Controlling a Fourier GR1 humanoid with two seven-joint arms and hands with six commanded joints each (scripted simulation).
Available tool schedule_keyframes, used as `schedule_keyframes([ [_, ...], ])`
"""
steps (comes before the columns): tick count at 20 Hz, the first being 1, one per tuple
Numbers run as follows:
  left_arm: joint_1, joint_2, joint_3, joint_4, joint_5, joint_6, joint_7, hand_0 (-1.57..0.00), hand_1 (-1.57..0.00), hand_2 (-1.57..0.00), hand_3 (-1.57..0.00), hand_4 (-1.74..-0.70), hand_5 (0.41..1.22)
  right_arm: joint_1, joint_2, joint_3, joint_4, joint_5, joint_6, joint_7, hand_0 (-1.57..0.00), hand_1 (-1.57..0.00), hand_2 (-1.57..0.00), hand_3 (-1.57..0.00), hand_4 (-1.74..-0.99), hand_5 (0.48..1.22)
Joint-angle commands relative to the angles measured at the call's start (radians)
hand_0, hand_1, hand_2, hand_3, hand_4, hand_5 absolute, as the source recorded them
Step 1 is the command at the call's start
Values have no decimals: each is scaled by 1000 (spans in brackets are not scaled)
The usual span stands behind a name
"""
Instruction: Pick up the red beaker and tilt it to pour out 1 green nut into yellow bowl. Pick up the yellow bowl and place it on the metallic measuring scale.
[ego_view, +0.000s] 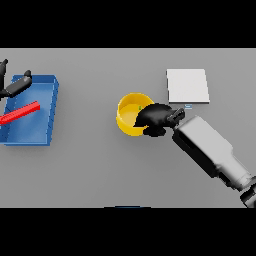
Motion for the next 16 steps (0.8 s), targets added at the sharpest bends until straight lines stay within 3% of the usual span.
schedule_keyframes([
  [1, -5, 2, 1, 8, 0, -9, -2, 1, 1, 1, 1, -803, 725, -5, -12, -4, -10, -6, 6, -8, -1513, -1509, -1453, -1192, -1722, 1207],
  [3, 1, 6, -3, -4, -3, -8, -6, 1, 1, 1, 1, -801, 724, -16, -26, -21, -36, -26, 24, 2, -1534, -1531, -1490, -1192, -1729, 1212],
  [6, -14, 2, -2, 8, -6, -11, 0, 1, 1, 1, 1, -798, 721, -21, -71, -39, -127, -52, 75, 17, -1552, -1551, -1506, -1377, -1731, 1216],
  [9, 5, 11, -2, -14, 0, -7, -5, 1, 1, 1, 1, -799, 720, -46, -107, -77, -187, -73, 113, 67, -1561, -1561, -1538, -1335, -1726, 1219],
  [14, 0, 8, -1, -11, 2, -11, -8, 1, 1, 1, 1, -805, 723, -53, -114, -108, -231, -99, 141, 145, -1568, -1568, -1560, -1248, -1720, 1219],
  [16, -7, 18, 0, -23, -1, -9, 4, 1, 1, 1, 1, -800, 723, -76, -143, -109, -214, -86, 117, 97, -1569, -1569, -1564, -1238, -1719, 1220],
])
